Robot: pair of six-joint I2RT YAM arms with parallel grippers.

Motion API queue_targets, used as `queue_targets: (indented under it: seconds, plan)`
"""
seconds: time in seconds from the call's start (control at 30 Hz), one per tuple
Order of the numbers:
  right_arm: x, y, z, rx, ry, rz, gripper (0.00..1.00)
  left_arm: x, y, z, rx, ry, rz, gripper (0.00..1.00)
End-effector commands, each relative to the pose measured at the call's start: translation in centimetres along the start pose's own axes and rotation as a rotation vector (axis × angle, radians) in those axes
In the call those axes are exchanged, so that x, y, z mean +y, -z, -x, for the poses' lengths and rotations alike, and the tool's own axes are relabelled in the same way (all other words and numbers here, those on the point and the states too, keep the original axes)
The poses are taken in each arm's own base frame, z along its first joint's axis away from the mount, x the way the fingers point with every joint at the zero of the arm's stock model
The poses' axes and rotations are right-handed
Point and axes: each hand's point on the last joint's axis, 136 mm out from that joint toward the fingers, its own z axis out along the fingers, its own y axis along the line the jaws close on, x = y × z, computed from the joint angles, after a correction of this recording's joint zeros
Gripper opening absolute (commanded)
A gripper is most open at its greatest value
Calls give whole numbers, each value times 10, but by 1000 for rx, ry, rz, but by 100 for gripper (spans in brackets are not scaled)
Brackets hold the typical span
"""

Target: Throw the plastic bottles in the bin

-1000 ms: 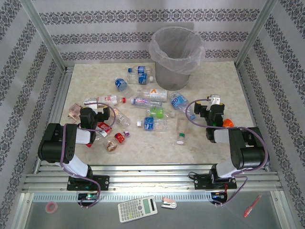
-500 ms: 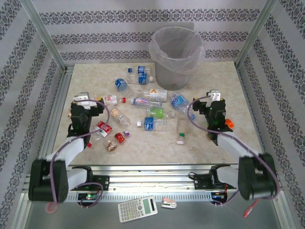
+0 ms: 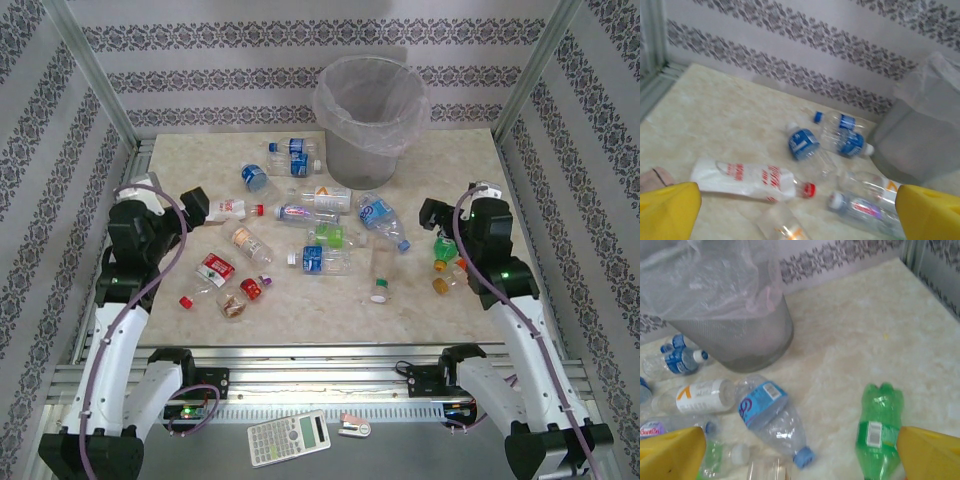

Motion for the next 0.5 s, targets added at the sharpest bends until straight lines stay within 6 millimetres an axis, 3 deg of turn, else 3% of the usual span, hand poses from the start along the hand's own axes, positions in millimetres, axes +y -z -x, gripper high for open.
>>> queue_targets:
  seconds: [0.0, 0.2, 0.47]
  plan:
    - [-30, 10, -53, 300, -179, -145, 98, -15, 3, -40, 227, 89, -61, 100]
    - [-64, 10, -75, 445, -359, -276, 98, -53, 3, -45, 304, 37, -158, 100]
    - [-111, -19, -107, 550, -480, -391, 93, -108, 6, -64, 376, -148, -272, 100]
